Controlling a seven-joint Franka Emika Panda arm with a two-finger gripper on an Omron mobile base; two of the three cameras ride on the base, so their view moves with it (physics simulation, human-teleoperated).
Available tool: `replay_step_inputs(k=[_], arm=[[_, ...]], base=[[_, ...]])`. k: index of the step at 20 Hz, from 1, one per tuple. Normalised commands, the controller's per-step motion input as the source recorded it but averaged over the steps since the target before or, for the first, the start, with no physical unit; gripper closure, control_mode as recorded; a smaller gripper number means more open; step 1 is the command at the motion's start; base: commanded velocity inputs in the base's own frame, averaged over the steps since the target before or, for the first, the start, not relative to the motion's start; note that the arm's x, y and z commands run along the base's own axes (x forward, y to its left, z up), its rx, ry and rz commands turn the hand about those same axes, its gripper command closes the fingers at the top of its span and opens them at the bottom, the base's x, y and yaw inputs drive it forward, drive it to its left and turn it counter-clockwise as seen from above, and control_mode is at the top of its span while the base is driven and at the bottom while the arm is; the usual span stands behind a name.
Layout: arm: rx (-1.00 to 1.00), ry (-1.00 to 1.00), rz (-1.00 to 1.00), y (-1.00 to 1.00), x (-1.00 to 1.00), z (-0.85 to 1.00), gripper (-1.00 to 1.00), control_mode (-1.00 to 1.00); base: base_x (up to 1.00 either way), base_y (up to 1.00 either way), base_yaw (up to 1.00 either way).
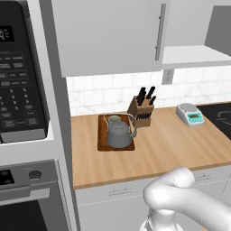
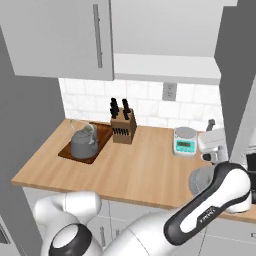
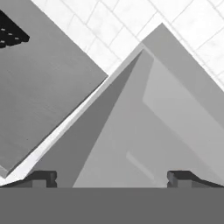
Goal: Pick the kettle from the counter and place it on the tray. Then pick the mug from the cabinet and place it on the tray. Then close the cabinet doors.
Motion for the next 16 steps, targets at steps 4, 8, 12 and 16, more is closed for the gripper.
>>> replay_step_inputs(k=[4, 8, 12, 16], arm=[[-0.29, -0.11, 0.01, 0.29, -0.38, 0.65, -1.0, -1.0], [-0.35, -0.01, 0.0, 0.29, -0.25, 0.59, -1.0, -1.0], [-0.39, 0.09, 0.0, 0.33, -0.24, 0.42, -1.0, -1.0], [-0.33, 0.11, -0.02, 0.35, -0.29, 0.4, -1.0, -1.0]], base=[[0.0, 0.0, 0.0], [0.0, 0.0, 0.0], [0.0, 0.0, 0.0], [0.0, 0.0, 0.0]])
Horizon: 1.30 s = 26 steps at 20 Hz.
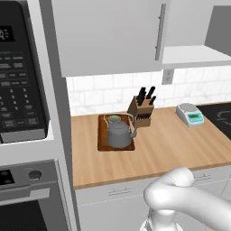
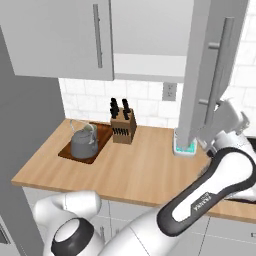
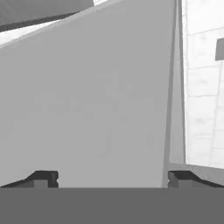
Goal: Pick the kettle from the counter and place it on the tray. Then pick the mug from the cabinet and place it on the tray. Then close the cabinet doors.
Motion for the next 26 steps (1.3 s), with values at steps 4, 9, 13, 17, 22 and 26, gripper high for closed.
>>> replay_step_inputs(k=[4, 9, 13, 17, 22, 26], arm=[[-0.26, 0.18, -0.16, 0.41, -0.25, 0.36, -1.0, -1.0], [-0.22, 0.22, -0.3, 0.62, -0.03, 0.1, -1.0, -1.0], [-0.24, 0.17, -0.32, 0.77, 0.19, 0.0, -1.0, -1.0], [-0.2, 0.11, -0.23, 0.81, 0.49, -0.01, -1.0, -1.0], [-0.09, 0.07, -0.12, 0.57, 0.8, 0.0, -1.0, -1.0], [-0.02, 0.01, -0.07, 0.37, 0.92, 0.0, -1.0, -1.0]], base=[[0.0, 0.0, 0.0], [0.0, 0.0, 0.0], [0.0, 0.0, 0.0], [0.0, 0.0, 0.0], [0.0, 0.0, 0.0], [0.0, 0.0, 0.0]])
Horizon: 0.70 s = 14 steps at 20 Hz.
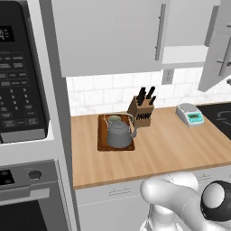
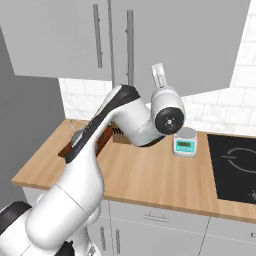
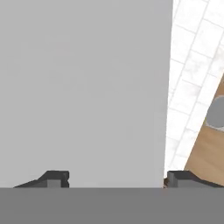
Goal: Pick the kettle from the counter and place it on the tray. Then pick the mug from the cabinet and place it on the tray. Then close the cabinet doors.
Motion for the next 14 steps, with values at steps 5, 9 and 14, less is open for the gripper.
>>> replay_step_inputs(k=[5, 9, 14], arm=[[0.0, 0.0, -0.07, 0.12, 0.92, 0.0, -1.0, -1.0], [0.0, 0.0, -0.06, 0.07, 0.92, 0.0, -1.0, -1.0], [0.0, 0.0, -0.06, 0.14, 0.87, 0.0, -1.0, -1.0]], base=[[0.0, 0.0, 0.0], [0.0, 0.0, 0.0], [0.0, 0.0, 0.0]])
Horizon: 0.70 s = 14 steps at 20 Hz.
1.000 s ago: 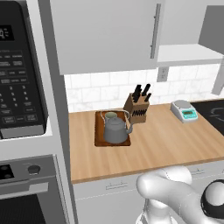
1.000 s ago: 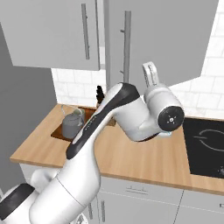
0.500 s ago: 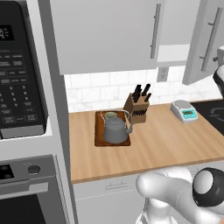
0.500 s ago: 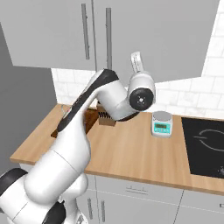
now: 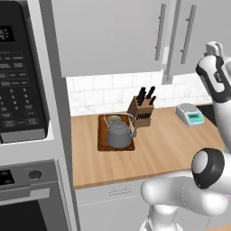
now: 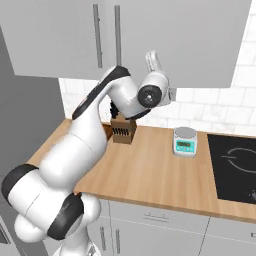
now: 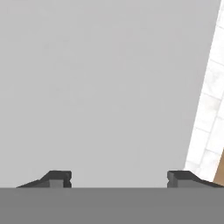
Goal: Pick the kettle from the counter and place it on the tray. Then pick the mug from the cabinet and place it on the tray. Then close the cabinet doors.
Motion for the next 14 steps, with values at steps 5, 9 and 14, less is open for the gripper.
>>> replay_step_inputs(k=[5, 9, 14], arm=[[0.0, 0.0, -0.06, 0.14, 0.77, 0.0, -1.0, -1.0], [0.0, 0.0, -0.08, 0.14, 0.72, 0.0, -1.0, -1.0], [0.0, 0.0, -0.07, 0.13, 0.65, 0.0, -1.0, -1.0]], base=[[0.0, 0.0, 0.0], [0.0, 0.0, 0.0], [0.0, 0.0, 0.0]])
